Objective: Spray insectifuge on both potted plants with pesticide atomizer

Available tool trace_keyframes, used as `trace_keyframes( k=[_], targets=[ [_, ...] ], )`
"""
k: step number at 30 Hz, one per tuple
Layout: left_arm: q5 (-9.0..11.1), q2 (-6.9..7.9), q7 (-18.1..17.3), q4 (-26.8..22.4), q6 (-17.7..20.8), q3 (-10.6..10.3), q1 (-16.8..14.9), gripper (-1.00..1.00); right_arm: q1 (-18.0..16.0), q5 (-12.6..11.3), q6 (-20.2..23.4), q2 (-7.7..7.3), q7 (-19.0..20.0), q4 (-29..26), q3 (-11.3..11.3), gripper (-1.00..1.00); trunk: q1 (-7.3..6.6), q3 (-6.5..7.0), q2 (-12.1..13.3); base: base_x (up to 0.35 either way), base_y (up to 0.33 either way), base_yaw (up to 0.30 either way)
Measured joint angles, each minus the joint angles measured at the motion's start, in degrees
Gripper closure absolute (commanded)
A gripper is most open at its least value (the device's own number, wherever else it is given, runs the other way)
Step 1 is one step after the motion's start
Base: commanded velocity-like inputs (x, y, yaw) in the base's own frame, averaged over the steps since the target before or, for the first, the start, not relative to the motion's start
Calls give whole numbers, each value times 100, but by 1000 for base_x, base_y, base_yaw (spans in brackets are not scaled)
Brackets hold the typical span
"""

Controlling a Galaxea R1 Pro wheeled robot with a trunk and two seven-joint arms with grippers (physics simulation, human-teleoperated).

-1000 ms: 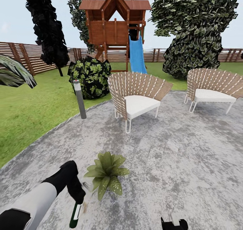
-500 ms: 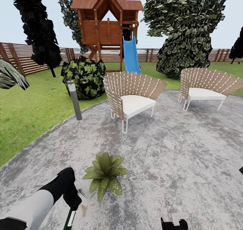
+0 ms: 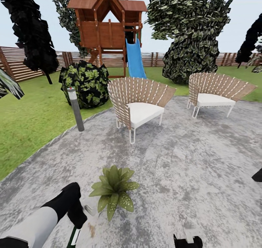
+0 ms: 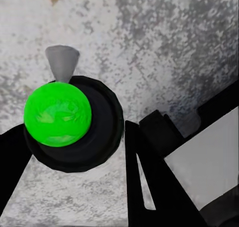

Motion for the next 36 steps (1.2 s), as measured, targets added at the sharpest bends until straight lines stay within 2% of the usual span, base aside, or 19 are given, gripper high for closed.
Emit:
trace_keyframes(
  k=[1, 2, 5, 9, 21, 28, 32, 36],
  targets=[
    [6, -9, 134, 3, 3, 1, 4, 100, 0, 1, 0, 0, 0, 0, 0, -100, 0, 0, 0, 0, 0, -280],
    [81, -25, 453, 12, 7, 1, 16, 100, 0, 4, 0, 0, 0, 5, 0, -100, 0, 0, 0, 0, 0, -280],
    [281, 10, 600, 83, 14, 7, 21, 100, 0, 4, 0, 0, -1, 3, 0, -100, 0, 0, 0, 0, 0, -278],
    [331, 11, 640, 242, 11, 5, 22, 100, 0, 0, 1, 0, -3, 6, -1, -100, 0, 0, 0, 0, 88, -214],
    [349, -30, 642, 270, 19, 1, 21, 100, 0, 0, 2, -7, -8, 1, -8, -100, 0, 0, 0, 19, 285, -31],
    [346, -46, 637, 424, -4, -5, 36, 100, 0, -1, 0, -5, -8, -1, 0, -100, 0, 0, 0, 2, 21, -256],
    [336, -35, 756, 466, -254, 4, 120, 100, 0, -1, 1, 0, -2, -1, -1, -100, 0, 0, 0, 0, 99, -222],
    [340, -40, 810, 447, -281, 10, 126, 100, 0, -2, 2, 1, -4, 0, -1, -100, 0, 0, 0, 13, 285, -37]
  ],
)
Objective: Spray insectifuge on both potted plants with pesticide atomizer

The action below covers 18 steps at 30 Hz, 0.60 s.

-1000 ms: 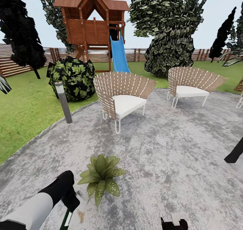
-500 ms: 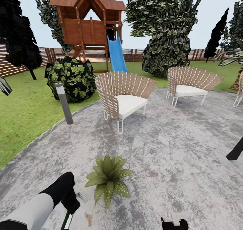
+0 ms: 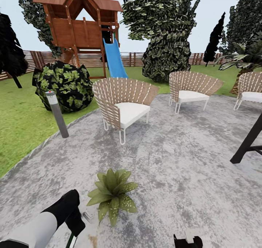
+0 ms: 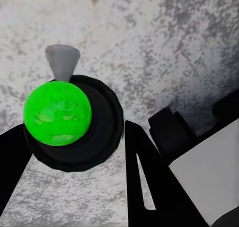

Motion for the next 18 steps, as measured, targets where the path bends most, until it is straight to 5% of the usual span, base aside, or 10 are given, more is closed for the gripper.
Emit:
trace_keyframes(
  k=[10, 18],
  targets=[
    [15, -17, 6, 116, -37, -9, 124, 100, 0, 0, -2, -1, 0, -1, 1, -100, 0, 10, 0, 19, 51, -162],
    [2, -111, 25, -99, -48, 9, 212, 100, -1, 0, -2, 0, 1, 1, 0, -100, 0, 13, 0, 0, 0, -21]
  ],
)
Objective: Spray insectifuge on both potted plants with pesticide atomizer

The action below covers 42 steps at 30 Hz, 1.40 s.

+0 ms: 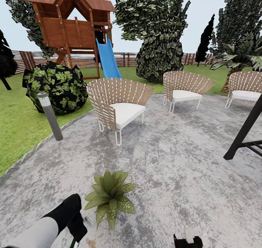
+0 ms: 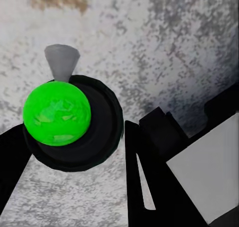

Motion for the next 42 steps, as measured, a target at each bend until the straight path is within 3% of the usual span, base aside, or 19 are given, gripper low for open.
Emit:
trace_keyframes(
  k=[4, 7, 12, 15, 19, 24, 28, 29, 42],
  targets=[
    [-24, 196, 9, 71, -44, -22, 174, 100, 0, 0, 0, 0, 0, 6, 0, -100, 0, -1, 0, 0, 0, 0],
    [-4, 184, 8, 10, -306, -8, 245, 100, 0, 0, 0, 0, -1, 8, 0, -100, 0, 0, 0, 0, 0, 0],
    [-10, 233, -151, -59, -375, -22, 68, 100, 0, 0, 0, 0, -8, 8, 0, -100, 0, 1, 0, 0, 0, 0],
    [-77, 240, -900, -125, -404, -56, -470, 100, 0, 0, 0, 0, -9, 8, 0, -100, 0, 1, 0, 0, 0, 0],
    [-116, 170, -1291, -142, -373, -95, -715, 100, 0, 0, 0, 0, -9, 9, 0, -100, 0, 0, 0, 0, 0, 0],
    [-209, 248, -1309, -207, -364, -184, -737, 100, 1, 0, 0, -1, -9, 7, 1, -100, 0, 4, 0, 0, 0, -152],
    [-836, 259, -1316, -201, -357, -149, -694, 100, 1, 0, 0, -1, -8, 7, 0, -100, 0, 11, 0, 0, 59, -251],
    [-890, 254, -1325, -200, -348, -137, -677, 100, 1, 0, 1, 0, -8, 7, 0, -100, 0, 13, 0, -52, 212, -164],
    [-887, 227, -1321, -201, -328, -73, -659, 100, 1, 6, 2, -6, -2, 8, 0, -100, -1, 16, 0, -10, 292, -12]
  ],
)
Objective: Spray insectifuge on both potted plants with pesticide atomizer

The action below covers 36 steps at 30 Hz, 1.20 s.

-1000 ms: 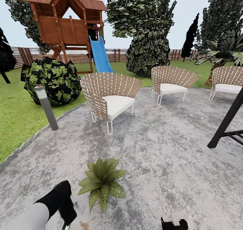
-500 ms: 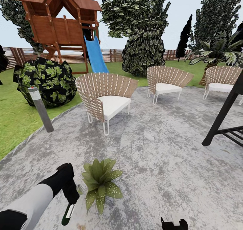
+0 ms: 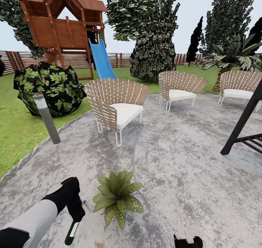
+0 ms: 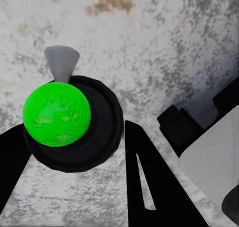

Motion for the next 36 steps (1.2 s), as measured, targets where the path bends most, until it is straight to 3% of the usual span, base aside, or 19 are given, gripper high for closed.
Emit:
trace_keyframes(
  k=[11, 17, 20, 24, 27, 31, 34, 36],
  targets=[
    [47, 21, 32, 119, -10, -7, 86, 100, -1, -4, -2, 4, -7, 0, 1, -100, 2, 0, 0, 55, 85, -140],
    [30, 40, 65, 58, -28, 510, 157, 100, -1, 2, -2, -2, -7, 1, 0, -100, 1, 0, 0, 0, 0, -4],
    [32, 101, 53, 45, -22, 548, 46, 100, -1, 3, -2, 4, -7, 2, 1, -100, 1, 0, 0, 0, 0, 0],
    [-16, 68, 14, 53, -36, 504, 46, 100, -1, 3, -2, 6, 1, 1, 1, -100, 2, 0, 0, 0, 0, 0],
    [-63, 193, 22, 121, -82, 487, 75, 100, -1, 3, -2, 6, 2, 1, 1, -100, 1, 0, 0, 0, 0, 0],
    [-45, 521, 28, 161, -114, 482, 98, 100, -1, 3, -2, 6, 1, 1, 1, -100, 1, 0, 0, 0, 0, 0],
    [-19, 446, 48, 165, -147, 504, 149, 100, -1, 3, -2, 6, -1, 1, 0, -100, 1, 0, 0, 0, 0, 0],
    [-17, 181, 51, 107, -143, 501, 155, 100, -1, 3, -2, 6, -6, 1, 0, -100, 2, 0, 0, 0, 0, 0]
  ],
)
